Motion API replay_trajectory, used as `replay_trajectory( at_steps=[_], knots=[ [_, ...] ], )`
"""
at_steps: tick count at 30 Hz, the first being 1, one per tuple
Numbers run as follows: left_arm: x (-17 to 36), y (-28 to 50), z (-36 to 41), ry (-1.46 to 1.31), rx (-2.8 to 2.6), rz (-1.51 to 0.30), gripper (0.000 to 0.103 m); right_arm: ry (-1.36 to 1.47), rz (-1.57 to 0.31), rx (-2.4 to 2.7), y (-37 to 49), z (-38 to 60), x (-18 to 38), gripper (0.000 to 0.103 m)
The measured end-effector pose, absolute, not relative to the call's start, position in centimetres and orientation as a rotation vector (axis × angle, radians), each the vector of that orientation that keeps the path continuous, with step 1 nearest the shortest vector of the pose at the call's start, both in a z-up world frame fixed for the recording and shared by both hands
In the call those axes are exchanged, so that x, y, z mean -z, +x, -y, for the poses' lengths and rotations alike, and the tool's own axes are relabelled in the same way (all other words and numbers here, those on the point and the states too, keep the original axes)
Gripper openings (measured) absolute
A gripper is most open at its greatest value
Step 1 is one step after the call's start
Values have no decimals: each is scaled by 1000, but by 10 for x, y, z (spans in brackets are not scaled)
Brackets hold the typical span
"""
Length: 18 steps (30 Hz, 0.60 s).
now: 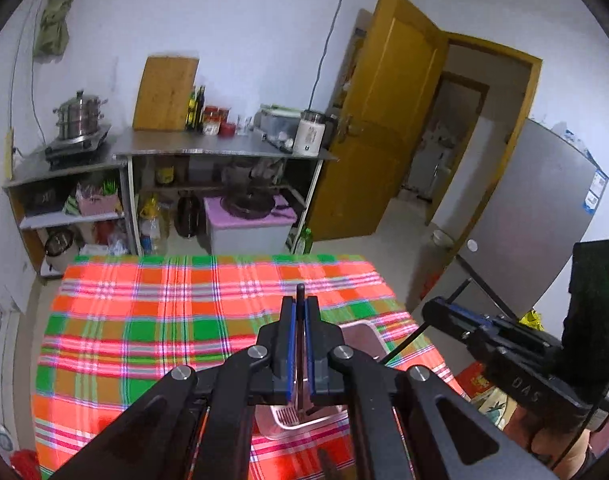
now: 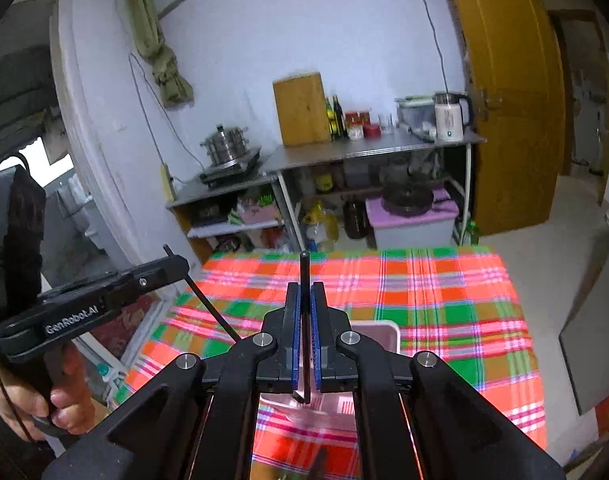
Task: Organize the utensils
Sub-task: 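Carry the held black chopsticks in both tools up over the pink basket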
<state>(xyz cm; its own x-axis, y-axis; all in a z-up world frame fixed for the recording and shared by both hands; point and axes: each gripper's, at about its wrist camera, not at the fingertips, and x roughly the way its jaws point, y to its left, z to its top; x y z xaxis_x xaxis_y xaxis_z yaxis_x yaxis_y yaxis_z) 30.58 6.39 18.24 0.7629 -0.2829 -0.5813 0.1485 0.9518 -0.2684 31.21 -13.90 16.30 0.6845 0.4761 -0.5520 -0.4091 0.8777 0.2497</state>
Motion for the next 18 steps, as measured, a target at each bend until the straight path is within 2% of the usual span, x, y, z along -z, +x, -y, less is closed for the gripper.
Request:
replay_trajectory(
  at_steps=[6, 10, 12, 13, 14, 16, 18],
  knots=[
    [-140, 317, -71, -228, 228, -716, 4, 117, -742, -486, 325, 137, -118, 4],
    [-135, 315, -77, -248, 227, -694, 5, 137, -767, -483, 328, 145, -110, 5],
    [-139, 311, -81, -261, 217, -675, 13, 137, -751, -474, 325, 150, -114, 8],
    [-143, 306, -84, -271, 217, -655, 22, 135, -740, -472, 322, 153, -116, 17],
    [-148, 302, -87, -278, 221, -631, 31, 139, -731, -476, 321, 155, -119, 22],
    [-157, 292, -90, -285, 214, -592, 38, 145, -708, -471, 316, 161, -127, 23],
    [-168, 280, -93, -292, 220, -553, 38, 148, -691, -465, 309, 166, -136, 23]
  ],
)
